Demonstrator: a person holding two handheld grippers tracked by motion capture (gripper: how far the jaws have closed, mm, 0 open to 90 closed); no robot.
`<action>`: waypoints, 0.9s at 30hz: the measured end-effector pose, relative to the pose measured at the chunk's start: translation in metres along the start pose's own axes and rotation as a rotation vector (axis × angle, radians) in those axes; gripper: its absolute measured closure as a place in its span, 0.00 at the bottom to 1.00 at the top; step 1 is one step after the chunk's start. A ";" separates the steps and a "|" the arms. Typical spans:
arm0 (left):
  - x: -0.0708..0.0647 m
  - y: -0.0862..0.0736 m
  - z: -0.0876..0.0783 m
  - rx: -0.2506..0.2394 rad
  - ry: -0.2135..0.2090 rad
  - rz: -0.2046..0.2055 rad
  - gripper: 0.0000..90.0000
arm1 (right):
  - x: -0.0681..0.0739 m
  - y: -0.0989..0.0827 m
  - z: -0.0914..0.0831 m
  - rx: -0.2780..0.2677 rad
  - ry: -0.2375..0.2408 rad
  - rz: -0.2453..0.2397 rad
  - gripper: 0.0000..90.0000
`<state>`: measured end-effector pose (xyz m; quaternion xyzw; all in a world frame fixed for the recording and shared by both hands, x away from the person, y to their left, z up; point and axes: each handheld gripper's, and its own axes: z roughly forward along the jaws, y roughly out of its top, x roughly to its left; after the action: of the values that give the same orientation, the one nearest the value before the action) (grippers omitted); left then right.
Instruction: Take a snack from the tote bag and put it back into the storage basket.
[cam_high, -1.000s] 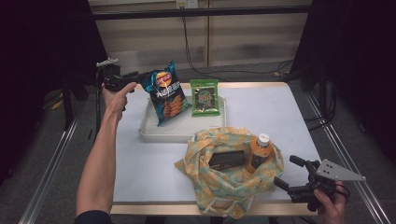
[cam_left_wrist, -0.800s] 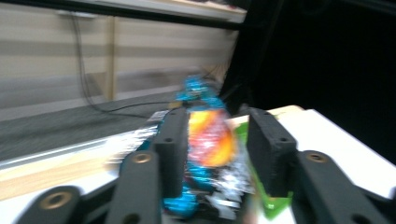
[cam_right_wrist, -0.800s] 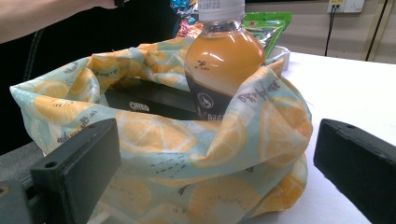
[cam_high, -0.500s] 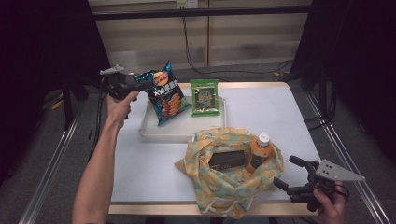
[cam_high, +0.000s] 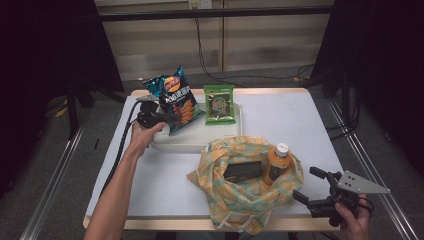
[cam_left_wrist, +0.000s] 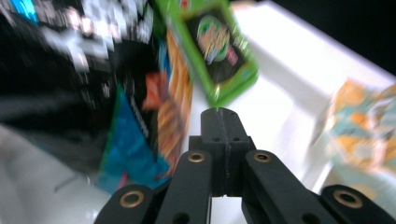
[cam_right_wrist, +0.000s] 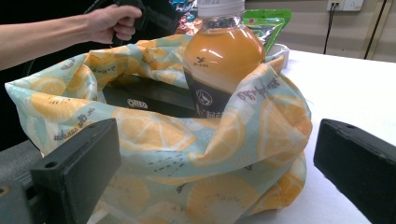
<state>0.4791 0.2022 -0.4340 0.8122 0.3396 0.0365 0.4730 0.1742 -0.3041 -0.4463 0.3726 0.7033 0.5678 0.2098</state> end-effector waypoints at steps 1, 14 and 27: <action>0.000 0.000 0.000 0.000 0.000 0.000 1.00 | 0.000 0.000 0.000 0.000 0.000 0.000 0.00; 0.016 -0.016 0.019 0.142 0.050 -0.028 1.00 | 0.000 0.000 0.000 -0.001 0.001 0.003 0.00; 0.032 -0.013 0.021 0.169 0.102 -0.070 1.00 | 0.000 0.000 0.000 -0.002 -0.001 0.001 0.00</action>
<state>0.5042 0.2097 -0.4642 0.8341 0.3930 0.0324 0.3858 0.1748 -0.3041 -0.4467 0.3730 0.7024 0.5686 0.2102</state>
